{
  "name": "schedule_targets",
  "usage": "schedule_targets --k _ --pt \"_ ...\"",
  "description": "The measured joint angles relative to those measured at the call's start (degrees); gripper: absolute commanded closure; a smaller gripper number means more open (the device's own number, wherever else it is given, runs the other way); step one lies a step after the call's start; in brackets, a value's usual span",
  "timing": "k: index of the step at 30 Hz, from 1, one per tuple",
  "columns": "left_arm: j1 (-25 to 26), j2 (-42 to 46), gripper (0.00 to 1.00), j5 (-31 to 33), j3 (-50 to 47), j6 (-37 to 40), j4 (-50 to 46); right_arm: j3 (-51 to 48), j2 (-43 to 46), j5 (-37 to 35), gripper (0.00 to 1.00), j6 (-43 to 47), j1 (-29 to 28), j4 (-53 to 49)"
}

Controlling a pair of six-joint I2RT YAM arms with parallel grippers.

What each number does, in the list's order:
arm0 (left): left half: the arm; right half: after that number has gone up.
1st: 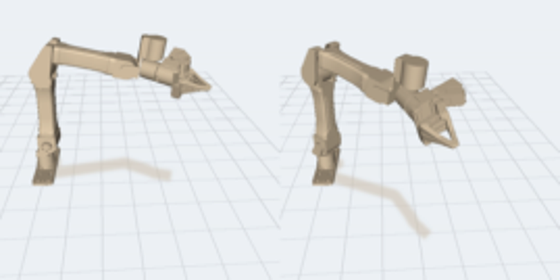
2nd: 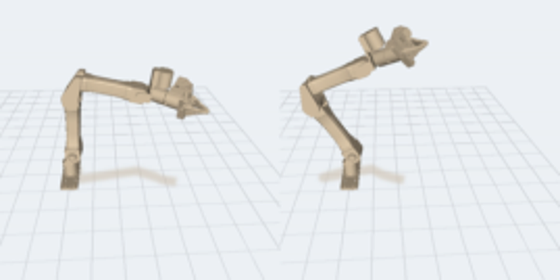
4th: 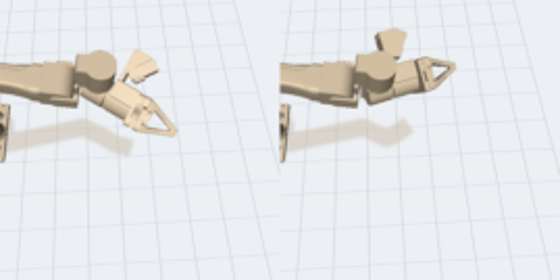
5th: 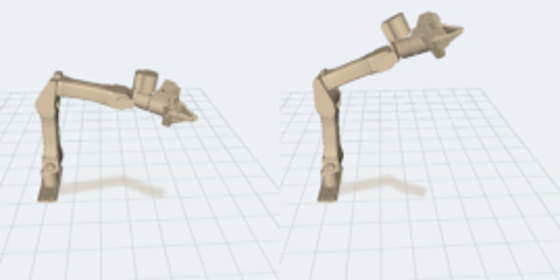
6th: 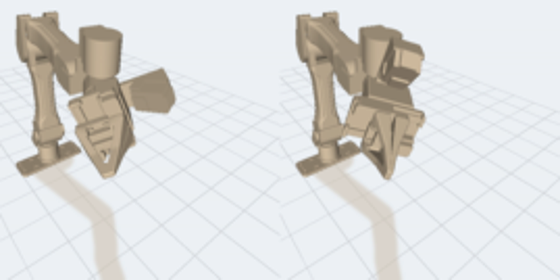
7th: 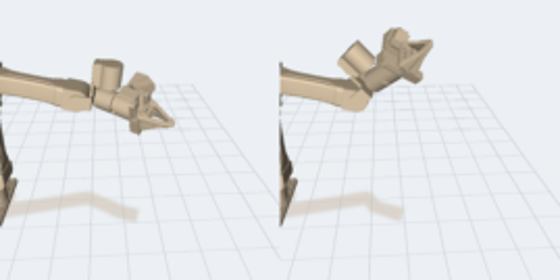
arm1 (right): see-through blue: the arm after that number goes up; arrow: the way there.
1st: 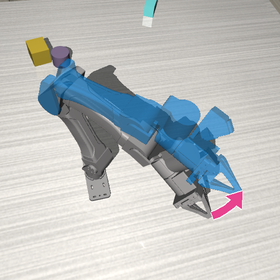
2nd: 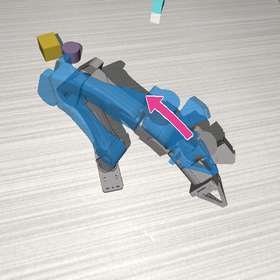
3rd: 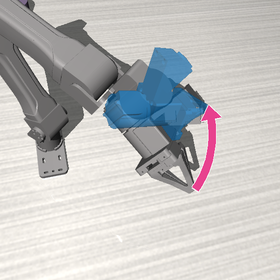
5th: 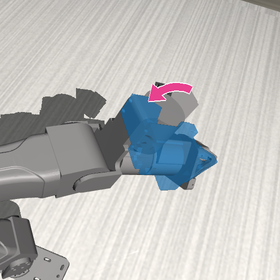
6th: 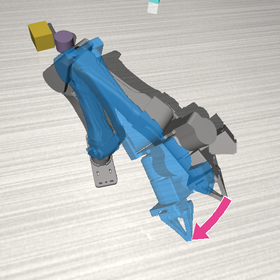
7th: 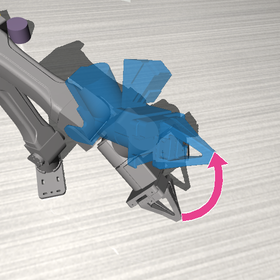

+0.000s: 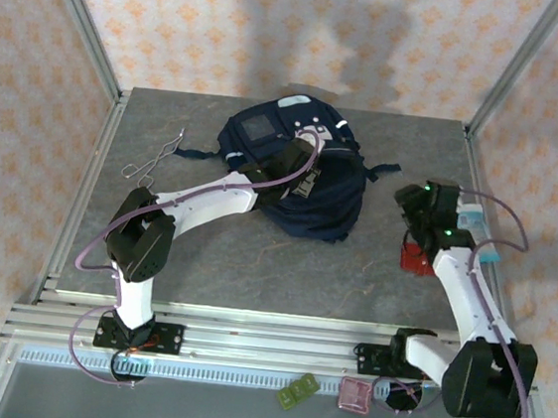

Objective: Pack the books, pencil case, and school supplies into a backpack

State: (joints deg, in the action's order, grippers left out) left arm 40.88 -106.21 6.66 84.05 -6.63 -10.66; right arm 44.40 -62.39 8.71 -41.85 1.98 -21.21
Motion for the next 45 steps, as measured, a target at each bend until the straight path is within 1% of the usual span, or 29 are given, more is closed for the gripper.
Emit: schedule_targets --k 2,5,8,10,11,14,18,21,22,25,27,30,35,38,40,42,45 --pt "0.0 0.0 1.00 -0.2 0.0 0.0 0.0 -2.1 0.2 -0.7 0.26 1.6 5.6 -2.6" --pt "0.0 0.0 1.00 -0.3 0.0 0.0 0.0 -7.3 -0.4 0.4 0.26 3.1 13.1 -3.3" --pt "0.0 0.0 1.00 -0.3 -0.1 0.0 0.0 -10.4 -3.9 1.9 0.27 3.8 16.3 -3.4" --pt "0.0 0.0 1.00 -0.3 -0.1 -0.1 0.1 -10.5 -7.2 3.1 0.30 4.2 16.8 -2.9" --pt "0.0 0.0 1.00 -0.3 -0.1 -0.2 0.1 -10.5 -8.8 4.0 0.33 4.5 16.8 -2.2" --pt "0.0 0.0 1.00 -0.3 -0.2 -0.5 0.2 -10.8 -10.9 7.9 0.40 4.6 16.8 0.8" --pt "0.0 0.0 1.00 -0.4 -0.2 -0.9 0.2 -11.1 -12.1 12.6 0.54 4.5 15.5 5.4" --pt "0.0 0.0 1.00 -0.5 -0.2 -0.9 0.2 -11.1 -13.0 15.2 0.69 4.4 13.5 8.4" --pt "0.0 0.0 1.00 -0.6 -0.2 -0.9 0.2 -11.0 -13.2 15.9 0.71 4.4 13.0 9.1" --pt "0.0 0.0 1.00 -0.7 -0.2 -1.0 0.2 -10.5 -13.5 17.9 0.69 4.5 12.2 10.2" --pt "0.0 0.0 1.00 -0.7 -0.2 -1.0 0.2 -9.5 -13.5 17.7 0.63 4.9 12.0 9.8" --pt "0.0 0.0 1.00 -0.7 -0.2 -1.0 0.2 -6.9 -12.9 14.6 0.55 6.3 11.9 8.0" --pt "0.0 0.0 1.00 -0.7 -0.2 -1.0 0.2 -2.1 -14.0 8.4 0.49 8.4 13.6 6.9" --pt "0.0 0.0 1.00 -0.7 -0.2 -1.0 0.2 -0.4 -17.8 6.1 0.48 9.2 16.1 7.7" --pt "0.0 0.0 1.00 -0.7 -0.2 -1.0 0.2 0.0 -20.9 5.7 0.48 9.6 17.2 8.3" --pt "0.0 0.0 1.00 -0.7 -0.2 -1.0 0.2 0.1 -23.7 6.5 0.49 10.2 17.5 8.6" --pt "0.0 0.0 1.00 -0.7 -0.2 -1.0 0.2 -0.1 -25.9 9.6 0.51 11.0 17.5 8.7"
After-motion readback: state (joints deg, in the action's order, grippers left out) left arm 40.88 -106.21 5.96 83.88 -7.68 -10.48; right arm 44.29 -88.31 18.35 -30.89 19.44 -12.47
